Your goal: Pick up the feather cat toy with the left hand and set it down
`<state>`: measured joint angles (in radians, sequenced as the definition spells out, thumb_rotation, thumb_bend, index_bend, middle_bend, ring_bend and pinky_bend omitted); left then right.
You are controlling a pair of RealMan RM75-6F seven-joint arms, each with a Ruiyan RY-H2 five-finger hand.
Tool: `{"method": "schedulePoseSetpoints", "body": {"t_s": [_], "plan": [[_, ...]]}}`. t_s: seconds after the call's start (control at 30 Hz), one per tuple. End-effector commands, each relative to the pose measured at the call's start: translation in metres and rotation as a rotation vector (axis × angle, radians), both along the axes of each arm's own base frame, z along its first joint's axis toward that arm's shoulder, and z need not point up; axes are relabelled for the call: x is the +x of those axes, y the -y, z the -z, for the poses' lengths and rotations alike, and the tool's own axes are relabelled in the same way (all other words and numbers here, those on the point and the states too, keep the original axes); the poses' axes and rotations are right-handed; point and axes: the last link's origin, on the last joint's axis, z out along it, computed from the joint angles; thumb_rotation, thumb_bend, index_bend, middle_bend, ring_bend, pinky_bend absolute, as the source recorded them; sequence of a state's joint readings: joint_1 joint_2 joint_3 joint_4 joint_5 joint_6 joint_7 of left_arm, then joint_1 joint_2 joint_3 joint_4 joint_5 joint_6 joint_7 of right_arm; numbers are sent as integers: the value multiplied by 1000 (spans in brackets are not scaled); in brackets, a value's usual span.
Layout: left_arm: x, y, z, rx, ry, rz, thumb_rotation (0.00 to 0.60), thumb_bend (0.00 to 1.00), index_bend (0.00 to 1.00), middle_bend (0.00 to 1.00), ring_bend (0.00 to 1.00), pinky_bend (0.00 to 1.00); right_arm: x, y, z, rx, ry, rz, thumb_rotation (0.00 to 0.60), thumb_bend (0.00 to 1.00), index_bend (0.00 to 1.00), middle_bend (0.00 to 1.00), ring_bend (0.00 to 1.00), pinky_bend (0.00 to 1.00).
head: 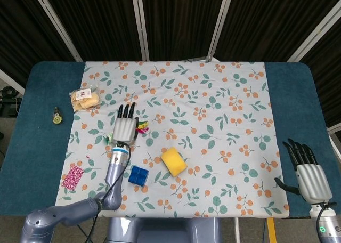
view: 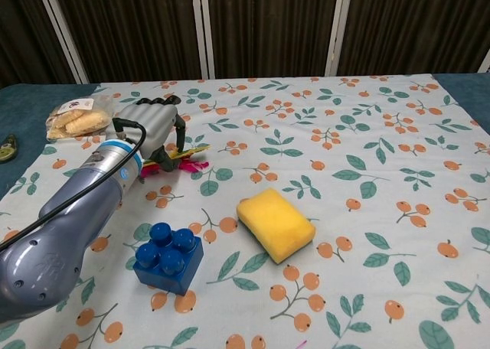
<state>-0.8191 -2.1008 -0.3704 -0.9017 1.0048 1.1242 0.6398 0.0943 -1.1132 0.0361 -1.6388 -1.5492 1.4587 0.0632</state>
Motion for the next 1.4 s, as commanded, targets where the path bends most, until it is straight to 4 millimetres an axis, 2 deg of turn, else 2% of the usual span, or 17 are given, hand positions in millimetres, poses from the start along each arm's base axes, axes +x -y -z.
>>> {"method": "schedulePoseSetpoints", "body": {"t_s": [0.03, 0.63, 1.23, 1.4], "plan": [[-2, -1, -1, 6, -1, -4, 600, 360, 551, 0, 0, 0, 0, 0, 0, 0, -1, 0, 600, 110, 53, 0, 0, 0], [-9, -4, -4, 20, 4, -22, 600, 364, 570, 0, 0, 0, 1, 0, 0, 1, -2, -1, 600, 110, 52, 0, 0, 0], [-13, -5, -3, 26, -2, -35, 600, 495, 596, 0, 0, 0, 1, -1, 0, 1, -4, -2, 600, 110, 52, 0, 0, 0], [-12, -5, -5, 30, 5, -30, 600, 501, 601, 0, 0, 0, 1, -1, 0, 0, -5, -4, 600, 110, 52, 0, 0, 0]]}}
